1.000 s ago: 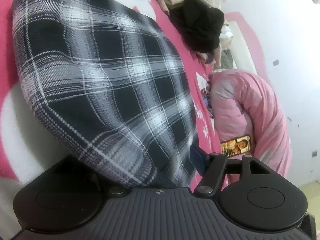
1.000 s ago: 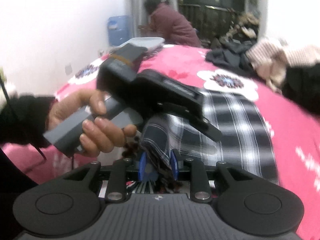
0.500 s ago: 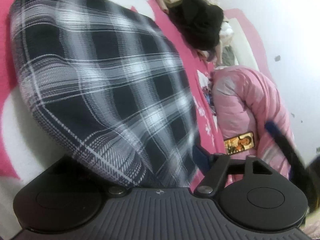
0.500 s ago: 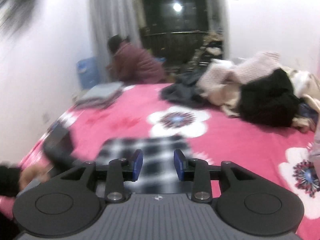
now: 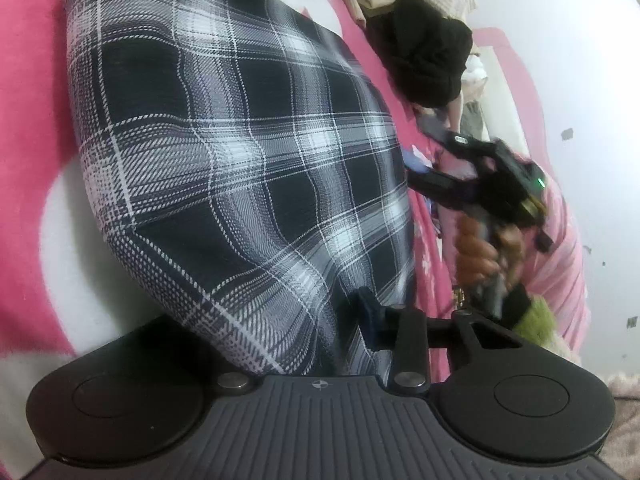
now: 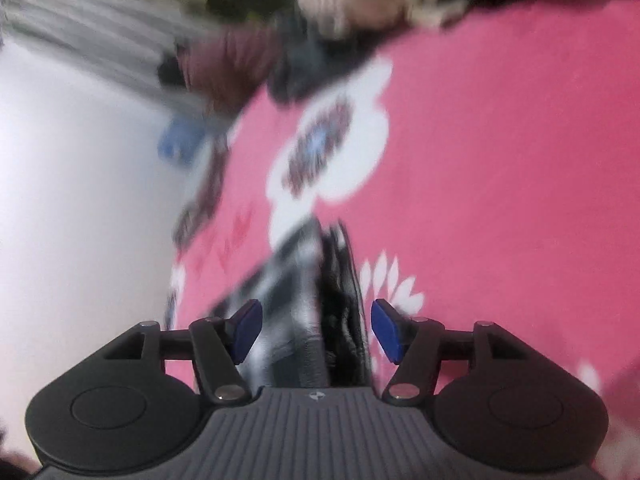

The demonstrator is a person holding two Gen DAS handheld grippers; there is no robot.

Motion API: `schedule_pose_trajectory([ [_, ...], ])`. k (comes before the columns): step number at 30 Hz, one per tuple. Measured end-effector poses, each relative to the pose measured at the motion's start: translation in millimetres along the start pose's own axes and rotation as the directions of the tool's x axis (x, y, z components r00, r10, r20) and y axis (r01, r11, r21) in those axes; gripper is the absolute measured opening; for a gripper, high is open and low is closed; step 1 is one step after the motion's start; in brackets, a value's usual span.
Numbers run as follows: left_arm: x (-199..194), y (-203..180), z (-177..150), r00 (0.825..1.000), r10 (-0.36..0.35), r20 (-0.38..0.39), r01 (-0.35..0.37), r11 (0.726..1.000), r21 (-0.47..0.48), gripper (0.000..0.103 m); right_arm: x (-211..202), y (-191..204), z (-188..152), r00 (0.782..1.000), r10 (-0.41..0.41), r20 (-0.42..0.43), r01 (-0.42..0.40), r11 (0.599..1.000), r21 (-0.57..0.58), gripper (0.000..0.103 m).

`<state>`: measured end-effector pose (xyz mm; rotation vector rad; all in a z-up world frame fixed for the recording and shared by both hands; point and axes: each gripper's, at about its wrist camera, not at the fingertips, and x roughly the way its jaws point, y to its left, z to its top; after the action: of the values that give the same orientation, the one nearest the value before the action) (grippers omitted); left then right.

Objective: Fold clothes

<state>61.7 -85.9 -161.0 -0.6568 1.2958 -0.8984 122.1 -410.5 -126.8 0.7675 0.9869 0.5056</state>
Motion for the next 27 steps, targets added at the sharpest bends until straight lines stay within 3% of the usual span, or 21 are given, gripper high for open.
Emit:
schedule_pose_trajectory([
  [2, 0, 2, 0, 1.0, -0.004, -0.001, 0.004, 1.0, 0.005, 0.032, 22, 0, 5, 0.997, 0.015, -0.079, -0.017, 0.999, -0.031, 0.063],
  [5, 0, 4, -1, 1.0, -0.016, 0.001, 0.016, 1.0, 0.009, 0.031, 46, 5, 20, 0.989, 0.067, -0.133, -0.075, 0.995, -0.063, 0.065],
  [9, -1, 6, -4, 1.0, -0.027, 0.003, 0.027, 0.999, 0.03, 0.03, 76, -2, 37, 0.969, 0.176, -0.175, -0.179, 0.984, 0.001, 0.065],
  [13, -3, 11, -4, 0.999, -0.043, -0.005, 0.043, 0.998, 0.035, 0.029, 77, -6, 40, 0.947, 0.241, -0.211, -0.246, 0.969, 0.0, 0.064],
  [19, -1, 14, 0, 0.998, -0.066, -0.012, 0.067, 0.996, 0.052, 0.027, 73, -11, 34, 0.91, 0.304, -0.282, -0.31, 0.95, 0.027, 0.064],
  [22, 3, 15, 6, 0.997, -0.08, -0.016, 0.081, 0.995, 0.059, 0.027, 90, -15, 44, 0.884, 0.358, -0.302, -0.351, 0.933, 0.079, 0.064],
  [27, 4, 19, 7, 0.995, -0.1, -0.027, 0.101, 0.993, 0.059, 0.025, 123, 1, 50, 0.841, 0.401, -0.365, -0.407, 0.911, 0.062, 0.062],
])
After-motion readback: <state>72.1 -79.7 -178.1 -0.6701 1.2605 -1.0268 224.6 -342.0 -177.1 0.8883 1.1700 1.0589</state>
